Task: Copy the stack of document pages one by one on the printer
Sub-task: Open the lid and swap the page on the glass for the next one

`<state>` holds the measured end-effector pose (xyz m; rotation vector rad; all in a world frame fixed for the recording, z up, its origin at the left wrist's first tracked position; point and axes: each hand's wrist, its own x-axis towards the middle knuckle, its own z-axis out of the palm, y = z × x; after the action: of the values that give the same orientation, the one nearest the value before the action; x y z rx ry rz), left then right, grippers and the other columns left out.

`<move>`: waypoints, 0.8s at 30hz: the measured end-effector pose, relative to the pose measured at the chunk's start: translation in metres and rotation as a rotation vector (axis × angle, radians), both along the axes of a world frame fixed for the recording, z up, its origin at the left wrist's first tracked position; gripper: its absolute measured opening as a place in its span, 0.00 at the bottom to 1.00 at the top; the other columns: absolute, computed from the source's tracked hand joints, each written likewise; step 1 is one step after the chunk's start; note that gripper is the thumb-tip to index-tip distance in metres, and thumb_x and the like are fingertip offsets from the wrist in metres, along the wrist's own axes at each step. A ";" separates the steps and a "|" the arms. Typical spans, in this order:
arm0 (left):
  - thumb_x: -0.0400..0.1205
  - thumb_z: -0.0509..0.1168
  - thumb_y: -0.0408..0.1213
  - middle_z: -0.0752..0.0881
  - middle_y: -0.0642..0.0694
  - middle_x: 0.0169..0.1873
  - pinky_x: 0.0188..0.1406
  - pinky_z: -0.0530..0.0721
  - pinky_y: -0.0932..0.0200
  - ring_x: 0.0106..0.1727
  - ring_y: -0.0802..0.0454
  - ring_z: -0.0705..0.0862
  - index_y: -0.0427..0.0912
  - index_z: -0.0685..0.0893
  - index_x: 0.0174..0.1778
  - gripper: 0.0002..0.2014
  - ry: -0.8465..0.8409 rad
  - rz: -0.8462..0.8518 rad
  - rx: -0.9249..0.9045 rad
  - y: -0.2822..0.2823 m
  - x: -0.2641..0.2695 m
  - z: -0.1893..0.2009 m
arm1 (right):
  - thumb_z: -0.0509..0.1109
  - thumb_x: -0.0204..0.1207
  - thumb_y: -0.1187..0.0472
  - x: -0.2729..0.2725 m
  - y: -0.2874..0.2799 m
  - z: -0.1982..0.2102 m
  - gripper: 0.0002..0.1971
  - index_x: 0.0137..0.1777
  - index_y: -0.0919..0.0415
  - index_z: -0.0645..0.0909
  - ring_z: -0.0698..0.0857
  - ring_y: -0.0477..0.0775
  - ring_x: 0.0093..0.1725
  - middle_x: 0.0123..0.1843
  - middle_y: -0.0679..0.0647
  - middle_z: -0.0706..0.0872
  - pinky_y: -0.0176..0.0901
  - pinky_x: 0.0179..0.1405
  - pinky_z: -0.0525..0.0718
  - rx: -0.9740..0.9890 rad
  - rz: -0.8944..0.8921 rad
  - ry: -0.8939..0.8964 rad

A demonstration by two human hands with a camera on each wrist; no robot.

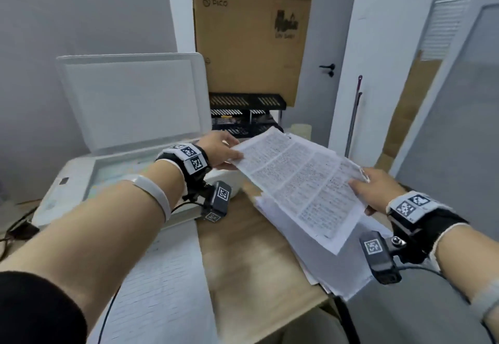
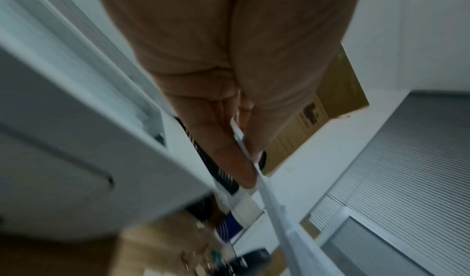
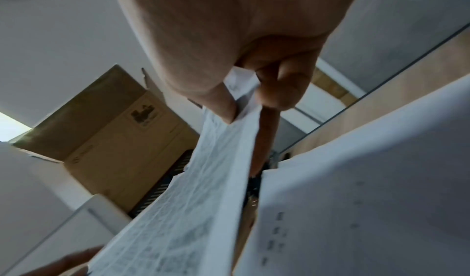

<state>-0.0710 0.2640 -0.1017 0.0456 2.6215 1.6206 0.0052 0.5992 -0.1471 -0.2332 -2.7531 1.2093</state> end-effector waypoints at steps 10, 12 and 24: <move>0.82 0.65 0.26 0.86 0.41 0.61 0.51 0.90 0.47 0.56 0.40 0.88 0.41 0.82 0.72 0.21 0.022 -0.054 -0.218 0.106 -0.012 -0.068 | 0.63 0.80 0.66 0.039 0.059 -0.053 0.07 0.52 0.59 0.81 0.82 0.62 0.31 0.45 0.61 0.87 0.42 0.20 0.80 -0.008 -0.187 -0.158; 0.82 0.66 0.24 0.85 0.39 0.65 0.52 0.89 0.49 0.60 0.38 0.87 0.38 0.79 0.74 0.23 -0.043 -0.075 -0.204 0.109 -0.010 -0.076 | 0.64 0.79 0.66 0.043 0.062 -0.057 0.05 0.49 0.58 0.80 0.85 0.64 0.33 0.45 0.61 0.87 0.46 0.23 0.83 0.037 -0.177 -0.183; 0.81 0.71 0.38 0.90 0.46 0.53 0.58 0.88 0.50 0.50 0.49 0.87 0.50 0.89 0.56 0.09 -0.085 -0.108 -0.118 0.026 0.054 -0.064 | 0.70 0.76 0.53 0.037 -0.037 -0.021 0.14 0.59 0.54 0.76 0.81 0.62 0.57 0.61 0.58 0.76 0.54 0.54 0.84 0.417 -0.110 -0.048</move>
<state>-0.0168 0.2899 -0.1658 0.1078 2.5961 1.4001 0.0421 0.5624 -0.1680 -0.3639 -2.9054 0.5898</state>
